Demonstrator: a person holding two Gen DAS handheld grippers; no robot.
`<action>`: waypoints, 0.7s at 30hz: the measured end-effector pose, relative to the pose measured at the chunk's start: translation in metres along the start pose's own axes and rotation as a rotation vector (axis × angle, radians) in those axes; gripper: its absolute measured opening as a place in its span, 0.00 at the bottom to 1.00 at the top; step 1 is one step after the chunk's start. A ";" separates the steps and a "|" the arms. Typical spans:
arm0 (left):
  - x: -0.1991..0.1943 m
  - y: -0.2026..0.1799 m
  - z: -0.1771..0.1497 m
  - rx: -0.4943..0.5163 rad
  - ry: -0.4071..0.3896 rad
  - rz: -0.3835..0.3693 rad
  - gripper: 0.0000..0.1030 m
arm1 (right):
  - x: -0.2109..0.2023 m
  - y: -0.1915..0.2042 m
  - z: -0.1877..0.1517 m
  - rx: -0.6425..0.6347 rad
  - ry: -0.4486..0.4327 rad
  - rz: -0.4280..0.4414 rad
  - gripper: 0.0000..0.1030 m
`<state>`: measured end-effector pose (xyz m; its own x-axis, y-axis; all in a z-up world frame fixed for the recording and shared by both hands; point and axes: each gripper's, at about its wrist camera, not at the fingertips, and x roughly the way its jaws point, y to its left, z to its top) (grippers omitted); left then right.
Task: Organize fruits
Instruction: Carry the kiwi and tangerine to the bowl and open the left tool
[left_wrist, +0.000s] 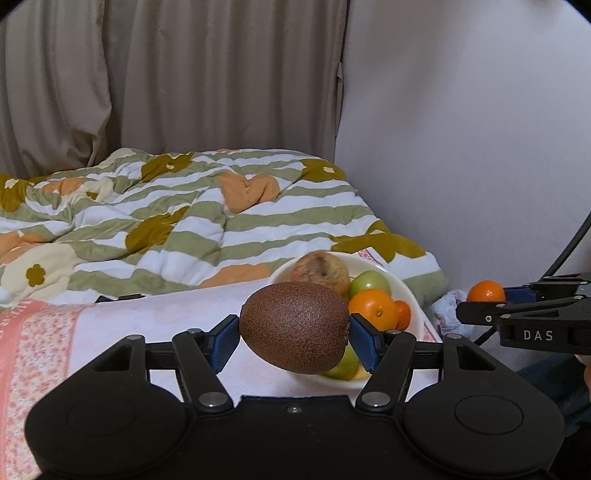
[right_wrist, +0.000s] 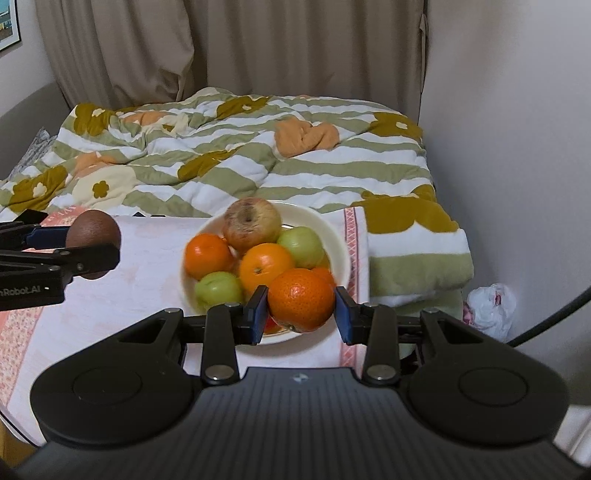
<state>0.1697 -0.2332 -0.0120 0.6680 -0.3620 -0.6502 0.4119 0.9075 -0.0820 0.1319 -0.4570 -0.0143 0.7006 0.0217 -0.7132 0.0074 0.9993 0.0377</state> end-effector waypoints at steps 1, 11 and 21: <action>0.004 -0.004 0.002 0.004 0.002 0.000 0.66 | 0.003 -0.004 0.002 0.003 0.002 0.003 0.51; 0.062 -0.023 0.015 0.069 0.048 -0.003 0.66 | 0.039 -0.030 0.015 0.050 0.029 0.013 0.51; 0.103 -0.026 0.012 0.111 0.106 0.005 0.67 | 0.069 -0.042 0.023 0.077 0.062 0.004 0.51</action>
<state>0.2351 -0.2970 -0.0675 0.6037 -0.3275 -0.7268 0.4784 0.8782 0.0016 0.1963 -0.4985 -0.0484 0.6552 0.0295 -0.7549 0.0614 0.9939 0.0921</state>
